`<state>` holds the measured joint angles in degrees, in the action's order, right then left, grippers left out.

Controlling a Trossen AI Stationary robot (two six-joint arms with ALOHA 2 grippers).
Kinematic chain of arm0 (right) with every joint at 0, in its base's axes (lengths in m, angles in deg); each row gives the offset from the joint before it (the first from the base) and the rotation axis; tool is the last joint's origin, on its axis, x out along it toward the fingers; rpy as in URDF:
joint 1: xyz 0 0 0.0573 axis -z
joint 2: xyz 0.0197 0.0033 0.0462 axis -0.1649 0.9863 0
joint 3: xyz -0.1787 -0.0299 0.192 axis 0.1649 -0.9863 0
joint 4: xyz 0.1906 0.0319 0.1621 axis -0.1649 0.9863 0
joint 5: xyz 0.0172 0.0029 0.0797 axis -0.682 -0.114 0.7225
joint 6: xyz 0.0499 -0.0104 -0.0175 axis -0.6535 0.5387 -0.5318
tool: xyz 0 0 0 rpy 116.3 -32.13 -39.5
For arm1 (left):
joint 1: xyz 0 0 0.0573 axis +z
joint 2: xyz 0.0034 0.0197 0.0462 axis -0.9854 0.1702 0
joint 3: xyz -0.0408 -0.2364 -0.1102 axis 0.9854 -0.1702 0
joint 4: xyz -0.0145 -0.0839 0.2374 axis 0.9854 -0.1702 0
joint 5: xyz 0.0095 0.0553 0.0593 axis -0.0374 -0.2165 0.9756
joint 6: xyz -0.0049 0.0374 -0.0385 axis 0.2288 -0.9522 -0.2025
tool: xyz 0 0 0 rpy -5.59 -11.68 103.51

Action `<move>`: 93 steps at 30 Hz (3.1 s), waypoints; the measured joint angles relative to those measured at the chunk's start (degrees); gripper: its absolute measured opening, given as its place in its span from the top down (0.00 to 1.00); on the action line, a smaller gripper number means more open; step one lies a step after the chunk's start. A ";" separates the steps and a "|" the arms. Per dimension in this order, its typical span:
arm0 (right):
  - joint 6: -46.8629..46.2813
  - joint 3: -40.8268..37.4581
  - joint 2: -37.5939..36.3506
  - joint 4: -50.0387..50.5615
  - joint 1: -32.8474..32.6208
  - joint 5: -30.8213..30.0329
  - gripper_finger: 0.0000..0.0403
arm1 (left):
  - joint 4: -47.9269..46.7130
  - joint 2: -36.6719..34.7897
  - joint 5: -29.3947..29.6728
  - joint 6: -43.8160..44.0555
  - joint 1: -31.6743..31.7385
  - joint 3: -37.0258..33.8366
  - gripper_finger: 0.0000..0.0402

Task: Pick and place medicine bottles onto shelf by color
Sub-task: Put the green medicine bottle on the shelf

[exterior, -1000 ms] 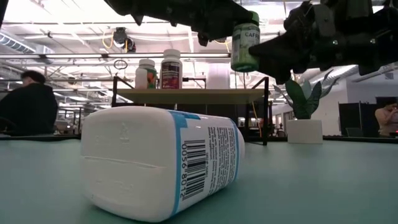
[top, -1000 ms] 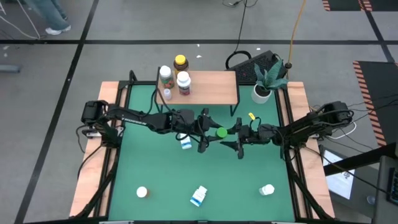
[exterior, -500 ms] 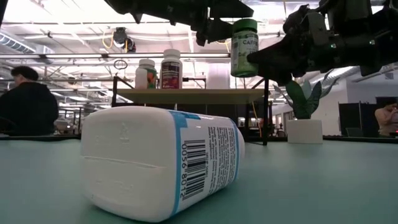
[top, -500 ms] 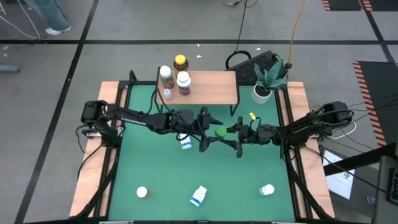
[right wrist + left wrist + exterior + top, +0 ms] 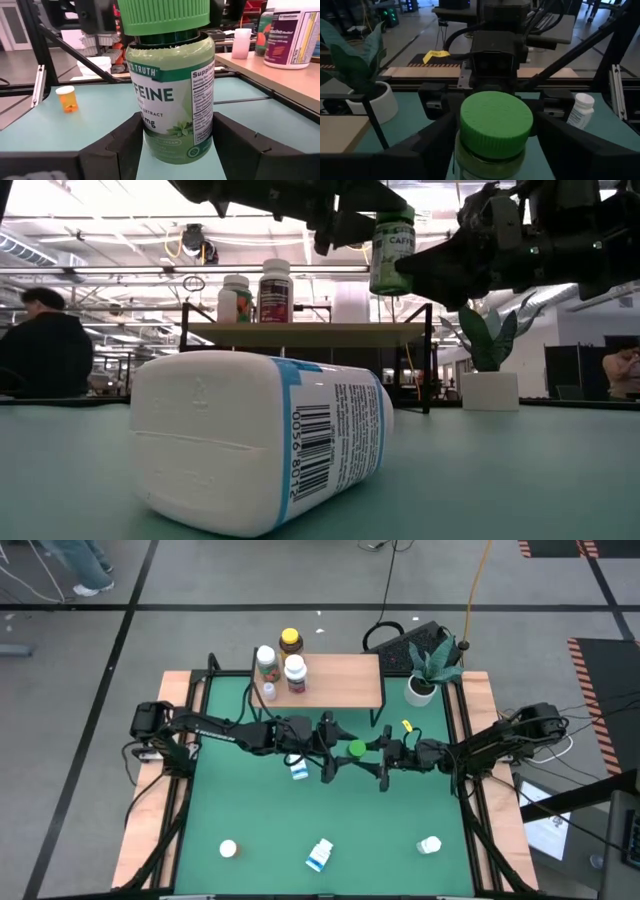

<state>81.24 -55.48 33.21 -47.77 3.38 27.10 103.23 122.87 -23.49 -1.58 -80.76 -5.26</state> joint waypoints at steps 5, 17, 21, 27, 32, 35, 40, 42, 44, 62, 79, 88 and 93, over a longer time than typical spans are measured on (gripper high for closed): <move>0.08 0.00 0.00 0.26 0.00 -1.07 0.49 | -0.24 0.02 0.81 -0.48 0.04 0.02 0.49; 0.20 0.00 0.00 0.42 0.00 -0.92 0.44 | -0.53 0.07 0.92 -0.40 0.07 0.04 0.47; 0.25 -0.04 0.02 1.11 0.00 -0.85 0.41 | -3.06 -0.32 1.45 -1.05 0.07 0.14 0.50; 0.42 -0.04 -0.08 -0.39 0.02 -0.87 0.36 | -9.41 -3.45 3.88 -1.52 0.11 0.02 0.49; 0.36 -0.02 -0.85 -0.95 0.02 -0.85 0.28 | -10.46 -4.42 3.92 -1.73 0.04 0.07 0.49; 0.33 -0.04 -1.02 -0.41 0.00 -0.71 0.22 | -12.15 -4.50 3.92 -1.97 0.04 0.07 0.50; -0.38 -1.21 -1.05 -1.11 0.00 -0.81 0.16 | -14.71 -4.46 6.44 -1.97 0.07 0.07 0.48; -1.06 -2.08 -1.70 -2.33 0.02 -0.83 0.16 | -16.37 -4.46 8.81 -1.88 0.07 0.07 0.47; -1.38 -2.91 -2.84 -3.08 0.02 -0.94 0.16 | -17.69 -4.46 10.81 -1.84 0.17 0.07 0.47; -4.41 -12.98 -16.39 -7.40 0.13 -4.12 0.17 | -26.44 -18.73 14.61 -3.19 2.04 -6.06 0.50; -4.71 -12.85 -16.17 -7.31 0.13 -4.04 0.17 | -17.96 -31.58 11.68 -1.48 15.18 -21.50 0.48; -4.63 -12.83 -16.15 -7.61 0.13 -4.60 0.17 | -13.10 -31.37 9.22 -1.26 19.27 -21.53 0.48; -4.67 -12.83 -16.15 -7.79 0.15 -5.33 0.17 | -13.54 -31.36 9.24 -1.26 20.83 -21.53 0.48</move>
<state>76.57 -68.31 17.05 -55.56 3.54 21.77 89.70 91.50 -14.26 -2.83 -59.93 -26.79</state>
